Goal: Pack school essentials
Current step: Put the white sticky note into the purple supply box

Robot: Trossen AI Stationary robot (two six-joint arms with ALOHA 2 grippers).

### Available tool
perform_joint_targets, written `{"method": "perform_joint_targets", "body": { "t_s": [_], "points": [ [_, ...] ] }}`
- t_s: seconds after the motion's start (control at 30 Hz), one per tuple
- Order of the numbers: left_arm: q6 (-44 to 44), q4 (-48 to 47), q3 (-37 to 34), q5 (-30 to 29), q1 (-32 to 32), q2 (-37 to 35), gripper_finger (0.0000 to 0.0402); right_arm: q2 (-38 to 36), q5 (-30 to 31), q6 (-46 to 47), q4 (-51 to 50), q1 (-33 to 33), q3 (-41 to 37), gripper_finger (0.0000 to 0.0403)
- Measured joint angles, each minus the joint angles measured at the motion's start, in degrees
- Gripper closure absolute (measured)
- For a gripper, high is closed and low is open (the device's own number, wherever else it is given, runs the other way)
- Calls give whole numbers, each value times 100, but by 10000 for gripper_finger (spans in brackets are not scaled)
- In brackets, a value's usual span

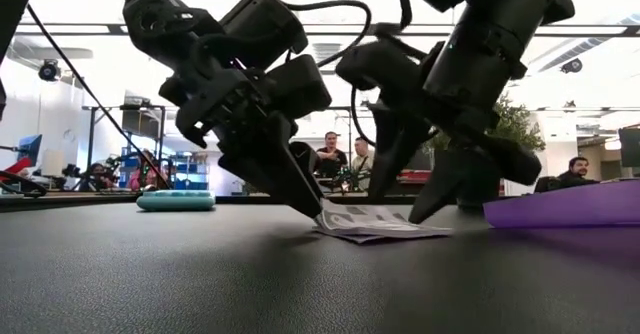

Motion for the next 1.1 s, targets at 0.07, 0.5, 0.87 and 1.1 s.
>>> {"method": "perform_joint_targets", "body": {
  "t_s": [0.07,0.5,0.87,1.1],
  "points": [
    [-4,5,-4,-6,9,0,217,22,-46,45,-59,0,0,195],
    [-584,44,-22,-101,51,-4,217,-151,-922,1590,-47,326,481,195],
    [-602,49,-22,-162,48,-13,217,192,-1032,2049,-164,786,763,195],
    [-879,57,46,-160,59,-22,217,267,-1116,2109,-189,791,765,195]
  ]
}}
